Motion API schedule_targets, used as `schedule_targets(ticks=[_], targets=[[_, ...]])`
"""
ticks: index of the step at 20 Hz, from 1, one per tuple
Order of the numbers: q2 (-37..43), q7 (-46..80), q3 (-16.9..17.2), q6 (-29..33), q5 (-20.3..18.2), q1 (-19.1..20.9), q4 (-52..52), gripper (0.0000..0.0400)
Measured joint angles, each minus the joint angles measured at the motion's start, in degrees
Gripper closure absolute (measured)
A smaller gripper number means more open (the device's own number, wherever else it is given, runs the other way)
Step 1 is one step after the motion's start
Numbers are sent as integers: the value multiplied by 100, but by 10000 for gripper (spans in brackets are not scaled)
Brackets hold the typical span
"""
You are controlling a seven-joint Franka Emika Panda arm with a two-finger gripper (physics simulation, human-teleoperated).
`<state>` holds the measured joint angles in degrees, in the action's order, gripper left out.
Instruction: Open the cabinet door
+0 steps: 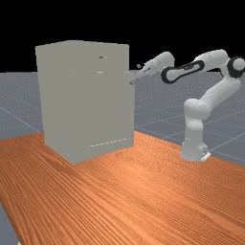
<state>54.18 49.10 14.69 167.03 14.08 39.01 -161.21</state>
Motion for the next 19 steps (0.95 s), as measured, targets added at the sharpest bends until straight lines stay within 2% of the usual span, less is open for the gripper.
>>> schedule_targets(ticks=[3,5,12,14,17,18,19], targets=[[141,342,-459,15,-9,123,-114,304],[284,534,-740,40,-16,138,-230,399],[784,879,-1246,72,-12,128,-578,400],[1055,1140,-1605,63,-42,71,-747,400],[1425,1606,-2393,91,-55,-215,-957,397],[1437,1742,-2650,127,-45,-326,-967,380],[1407,1845,-2840,164,-42,-403,-955,328]])
